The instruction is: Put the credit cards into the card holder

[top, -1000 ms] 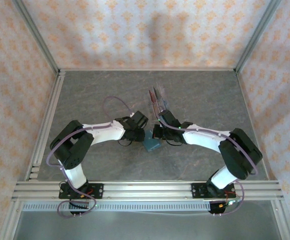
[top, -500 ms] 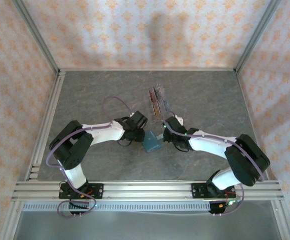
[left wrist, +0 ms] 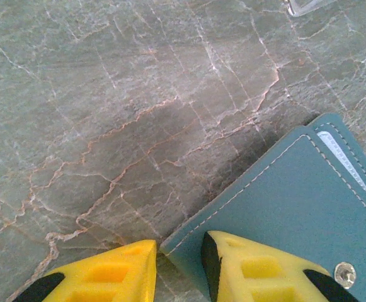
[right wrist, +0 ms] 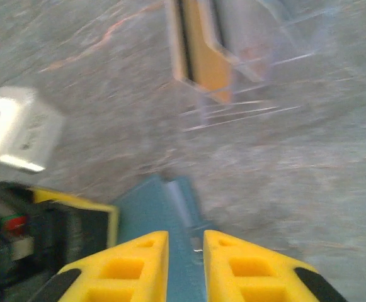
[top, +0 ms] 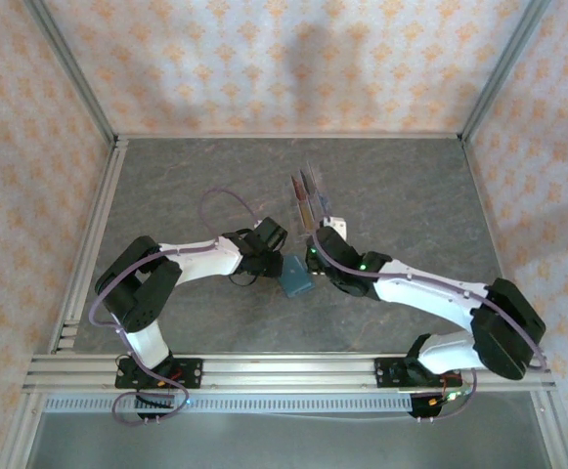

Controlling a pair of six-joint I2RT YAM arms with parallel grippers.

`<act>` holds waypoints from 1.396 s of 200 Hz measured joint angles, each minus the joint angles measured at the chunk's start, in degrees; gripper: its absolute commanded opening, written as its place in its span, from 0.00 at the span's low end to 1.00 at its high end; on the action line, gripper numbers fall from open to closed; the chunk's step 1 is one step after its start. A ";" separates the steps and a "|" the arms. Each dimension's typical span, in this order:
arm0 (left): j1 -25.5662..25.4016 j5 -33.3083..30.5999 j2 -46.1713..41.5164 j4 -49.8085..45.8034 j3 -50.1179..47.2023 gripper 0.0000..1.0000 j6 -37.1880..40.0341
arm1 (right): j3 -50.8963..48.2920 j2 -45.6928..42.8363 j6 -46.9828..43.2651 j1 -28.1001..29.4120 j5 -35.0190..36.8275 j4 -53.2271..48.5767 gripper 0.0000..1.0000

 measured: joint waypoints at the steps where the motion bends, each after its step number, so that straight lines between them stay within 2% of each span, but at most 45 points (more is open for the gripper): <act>1: 0.00 0.00 0.00 0.00 0.00 0.28 0.00 | 0.17 0.37 -0.02 0.00 -0.48 0.07 0.26; 29: 0.09 0.15 0.00 0.00 0.00 0.28 0.13 | 3.58 9.40 -1.29 0.04 -9.51 2.56 0.30; 61: 0.33 0.61 -0.20 0.28 -0.20 0.28 0.39 | 4.09 14.47 -1.44 -1.16 -14.08 3.69 0.30; 96: 0.33 0.70 -0.20 0.28 -0.20 0.28 0.44 | 4.07 14.84 -1.68 -2.71 -14.38 3.52 0.44; 180: 0.33 0.70 -0.20 0.28 -0.20 0.27 0.52 | 3.98 18.01 -2.32 -5.35 -17.53 3.52 0.48; 219: 0.33 0.70 -0.20 0.28 -0.20 0.27 0.55 | 2.97 18.03 -2.64 -5.81 -19.23 5.05 0.43; 251: 0.33 0.70 -0.20 0.28 -0.20 0.27 0.52 | 1.60 16.94 -2.64 -6.10 -20.90 5.84 0.33; 279: 0.33 0.70 -0.09 0.28 -0.15 0.27 0.52 | 1.51 16.33 -2.75 -6.10 -21.35 5.62 0.29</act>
